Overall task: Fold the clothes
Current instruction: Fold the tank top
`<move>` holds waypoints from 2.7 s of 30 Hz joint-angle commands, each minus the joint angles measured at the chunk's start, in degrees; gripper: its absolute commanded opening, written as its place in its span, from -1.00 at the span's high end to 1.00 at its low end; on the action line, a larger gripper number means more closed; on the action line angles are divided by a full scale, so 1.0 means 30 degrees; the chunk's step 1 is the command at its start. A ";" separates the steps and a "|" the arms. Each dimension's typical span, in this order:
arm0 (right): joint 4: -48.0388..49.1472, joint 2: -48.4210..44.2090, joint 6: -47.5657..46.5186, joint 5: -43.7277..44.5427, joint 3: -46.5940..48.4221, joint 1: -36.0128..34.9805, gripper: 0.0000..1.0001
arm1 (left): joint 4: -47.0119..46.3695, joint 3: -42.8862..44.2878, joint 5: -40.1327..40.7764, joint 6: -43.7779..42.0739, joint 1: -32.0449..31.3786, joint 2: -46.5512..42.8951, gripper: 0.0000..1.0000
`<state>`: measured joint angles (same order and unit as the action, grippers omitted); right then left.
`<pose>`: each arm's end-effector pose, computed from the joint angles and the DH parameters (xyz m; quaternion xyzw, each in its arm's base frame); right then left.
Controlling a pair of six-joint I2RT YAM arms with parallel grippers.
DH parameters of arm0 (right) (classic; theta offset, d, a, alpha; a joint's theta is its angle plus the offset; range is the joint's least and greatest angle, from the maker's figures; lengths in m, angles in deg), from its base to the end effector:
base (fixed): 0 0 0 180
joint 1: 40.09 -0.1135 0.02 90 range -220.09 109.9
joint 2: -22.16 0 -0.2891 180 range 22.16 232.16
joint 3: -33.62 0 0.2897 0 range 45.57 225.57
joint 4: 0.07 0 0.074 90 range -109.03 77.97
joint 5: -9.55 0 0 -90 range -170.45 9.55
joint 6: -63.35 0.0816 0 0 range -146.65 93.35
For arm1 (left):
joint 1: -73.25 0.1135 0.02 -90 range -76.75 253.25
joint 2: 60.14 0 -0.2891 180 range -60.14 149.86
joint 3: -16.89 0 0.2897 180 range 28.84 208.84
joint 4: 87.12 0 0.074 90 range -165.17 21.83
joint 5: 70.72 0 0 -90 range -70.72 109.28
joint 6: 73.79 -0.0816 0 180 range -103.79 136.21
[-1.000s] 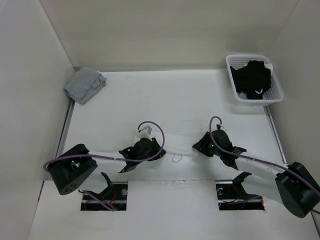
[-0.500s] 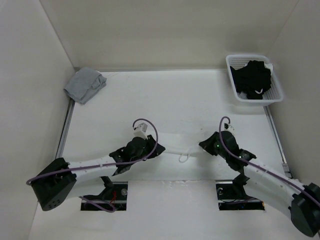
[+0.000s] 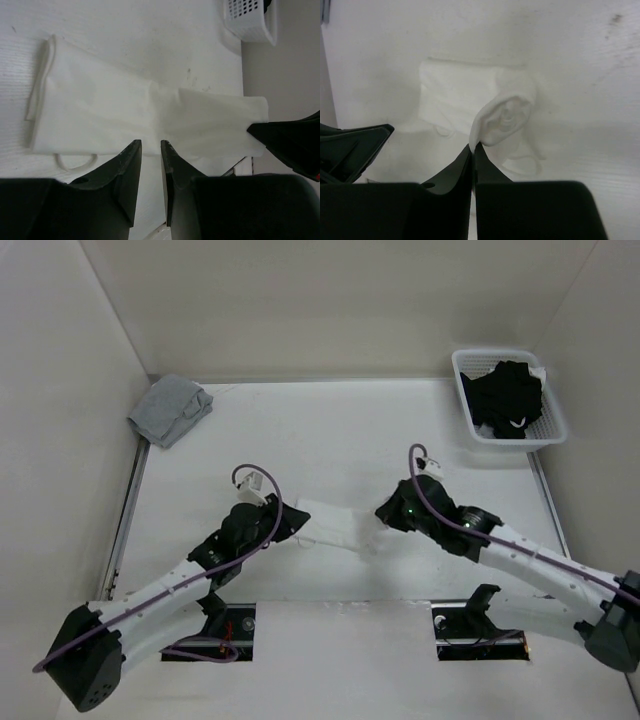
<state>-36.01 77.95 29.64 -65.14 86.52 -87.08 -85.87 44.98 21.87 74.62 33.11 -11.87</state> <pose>0.1970 0.1796 0.2422 0.1298 0.8863 0.2610 0.3598 0.1891 -0.1546 0.1725 -0.1437 0.8135 -0.4146 0.3816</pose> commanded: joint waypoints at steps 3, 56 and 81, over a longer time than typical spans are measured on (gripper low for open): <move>-0.0177 0.4889 -0.1039 0.0580 0.4652 -0.1139 0.88 | 0.1718 0.0098 -0.1184 -0.1071 0.2053 -0.2610 0.57; 1.7162 0.1410 -0.5081 -0.1089 -0.5914 0.6856 0.07 | 0.3183 0.0128 0.3619 -0.4295 0.5951 -0.2025 -0.05; 1.8103 0.3347 -0.5141 -0.1705 -0.6531 0.7033 -0.28 | 0.3040 0.1152 0.3590 -0.4822 0.5808 0.0256 -0.16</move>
<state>14.76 88.94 14.69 -69.88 65.67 -66.60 -73.11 45.20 32.58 61.35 50.95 -11.39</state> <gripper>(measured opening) 0.637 0.584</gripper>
